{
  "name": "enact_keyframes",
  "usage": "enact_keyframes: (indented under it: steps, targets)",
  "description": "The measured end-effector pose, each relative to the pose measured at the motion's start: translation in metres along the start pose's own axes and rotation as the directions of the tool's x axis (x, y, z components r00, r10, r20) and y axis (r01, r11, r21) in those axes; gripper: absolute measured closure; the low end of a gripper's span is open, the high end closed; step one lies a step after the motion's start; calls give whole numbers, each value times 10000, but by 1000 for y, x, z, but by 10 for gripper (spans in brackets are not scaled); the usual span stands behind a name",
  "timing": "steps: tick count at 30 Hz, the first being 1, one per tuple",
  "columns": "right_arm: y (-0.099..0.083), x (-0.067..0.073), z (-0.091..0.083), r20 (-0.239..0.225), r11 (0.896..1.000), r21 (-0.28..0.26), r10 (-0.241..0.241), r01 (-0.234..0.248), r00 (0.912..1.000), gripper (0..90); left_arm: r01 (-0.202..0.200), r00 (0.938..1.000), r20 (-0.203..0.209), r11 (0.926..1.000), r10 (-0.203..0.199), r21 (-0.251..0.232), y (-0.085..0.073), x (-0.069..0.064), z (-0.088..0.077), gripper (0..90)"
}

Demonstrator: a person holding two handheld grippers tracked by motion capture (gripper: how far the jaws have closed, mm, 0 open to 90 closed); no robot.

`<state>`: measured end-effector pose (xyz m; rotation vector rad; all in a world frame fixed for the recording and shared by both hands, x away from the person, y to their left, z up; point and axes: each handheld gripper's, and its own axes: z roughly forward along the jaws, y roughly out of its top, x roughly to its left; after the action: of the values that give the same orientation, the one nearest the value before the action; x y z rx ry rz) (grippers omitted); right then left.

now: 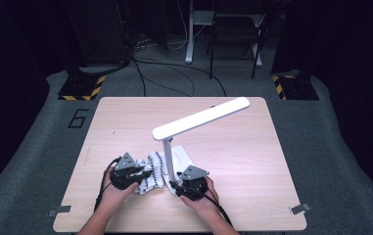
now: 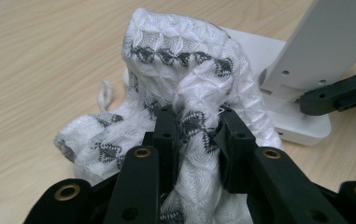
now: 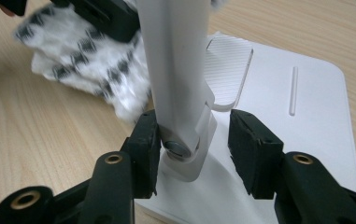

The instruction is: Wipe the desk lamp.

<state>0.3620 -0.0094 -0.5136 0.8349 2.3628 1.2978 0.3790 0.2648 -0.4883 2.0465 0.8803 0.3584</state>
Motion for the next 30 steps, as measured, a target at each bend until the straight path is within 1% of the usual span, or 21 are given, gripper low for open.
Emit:
enact_keyframes:
  steps: [1,4,6,7,8,9,10,11,12,14,16,17,18,19,20,21,22,24,26,27,30]
  targets:
    - [0,1,-1,-3,9999,9,113,-113,9999,539,64,9999,-92,10000,-64,-36,-1,2,-3,719]
    - [-1,0,-2,-64,10000,-6,59,-59,10000,537,221,9982,-561,9997,-214,108,-9,16,-15,722]
    - [-1,-1,-1,-101,10000,-23,54,-54,9999,538,598,9956,-739,9979,-579,238,-14,24,-20,727]
    - [-1,-1,-1,-102,10000,-21,67,-67,9999,538,684,9933,-955,9971,-650,328,-16,28,-22,728]
    - [-1,-1,-1,-126,10000,23,-17,18,9999,538,926,9889,-1195,9952,-882,320,-19,31,-23,729]
    - [-1,-1,-1,-118,10000,49,-25,25,9999,538,1274,9838,-1298,9916,-1236,219,-22,34,-22,728]
    - [0,0,-1,-135,10000,12,51,-50,9999,539,1489,9821,-1214,9883,-1440,320,-24,38,-23,727]
    - [0,-1,-1,-195,9999,33,-100,100,9998,539,1633,9790,-1284,9862,-1583,289,-27,39,-21,723]
    - [0,-2,-2,-205,9999,12,-140,141,9997,540,1692,9781,-1294,9849,-1632,364,-29,40,-20,713]
    - [0,-1,-1,-166,9999,-60,-105,104,9998,540,1572,9800,-1336,9854,-1475,652,-31,40,-16,690]
    - [0,-1,-2,-223,10000,-78,-20,18,9997,541,1519,9802,-1391,9858,-1410,710,-33,41,-12,661]
    - [0,-1,-1,-243,10000,-85,35,-37,9997,542,1547,9801,-1382,9847,-1427,802,-34,41,-11,640]
    - [0,-1,-1,-277,10000,-88,35,-37,9996,543,1635,9784,-1405,9837,-1518,754,-36,41,-8,628]
    - [0,-1,-1,-285,9999,-95,-86,83,9996,543,1620,9804,-1260,9835,-1512,804,-36,42,-8,613]
    - [0,-1,-1,-318,9999,-87,-124,121,9994,543,1697,9800,-1167,9832,-1611,679,-37,43,-7,590]
    - [0,0,-2,-317,10000,-48,22,-24,9995,543,1772,9803,-1004,9819,-1701,671,-37,44,-6,559]
    - [0,0,-2,-318,10000,-41,10,-12,9995,543,1838,9801,-886,9805,-1775,697,-37,45,-7,531]
    - [0,-1,-2,-301,10000,-68,24,-26,9995,543,1889,9794,-835,9803,-1838,579,-38,44,-6,490]
    - [-1,-1,-2,-326,9999,-61,90,-92,9994,543,1795,9813,-831,9812,-1735,707,-36,43,-6,426]
    - [-1,-2,-3,-321,10000,-42,-2,1,9995,543,1681,9830,-879,9830,-1615,739,-36,42,-6,405]
    - [-2,-2,-3,-361,9999,-82,132,-135,9993,543,1461,9856,-981,9854,-1374,879,-32,39,-6,383]
